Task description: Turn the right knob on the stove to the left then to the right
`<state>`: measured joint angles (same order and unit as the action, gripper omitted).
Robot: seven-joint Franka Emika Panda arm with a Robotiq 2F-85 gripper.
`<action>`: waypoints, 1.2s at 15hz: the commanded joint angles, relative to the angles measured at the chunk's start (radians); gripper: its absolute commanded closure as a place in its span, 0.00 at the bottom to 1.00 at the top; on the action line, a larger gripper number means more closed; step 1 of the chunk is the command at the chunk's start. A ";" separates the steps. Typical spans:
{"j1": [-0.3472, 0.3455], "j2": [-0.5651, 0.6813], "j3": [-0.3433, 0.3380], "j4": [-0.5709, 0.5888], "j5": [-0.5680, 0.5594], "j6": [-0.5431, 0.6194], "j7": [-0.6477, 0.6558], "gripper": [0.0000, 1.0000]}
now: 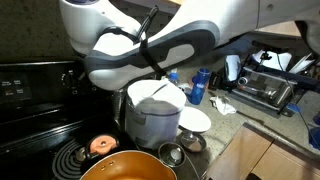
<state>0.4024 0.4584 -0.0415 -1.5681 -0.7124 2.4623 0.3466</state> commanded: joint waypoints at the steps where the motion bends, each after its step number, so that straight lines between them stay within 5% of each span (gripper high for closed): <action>1: 0.063 0.059 0.031 0.016 -0.107 -0.083 0.022 0.94; 6: 0.070 0.078 0.066 0.037 -0.190 -0.154 0.105 0.94; 7: 0.008 0.073 0.053 0.051 -0.189 -0.129 0.049 0.94; 13: -0.002 0.068 0.069 0.049 -0.192 -0.156 0.047 0.94; 18: 0.066 0.075 0.091 0.046 -0.222 -0.237 0.114 0.94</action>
<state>0.4050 0.4982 0.0168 -1.5081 -0.8913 2.3182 0.4843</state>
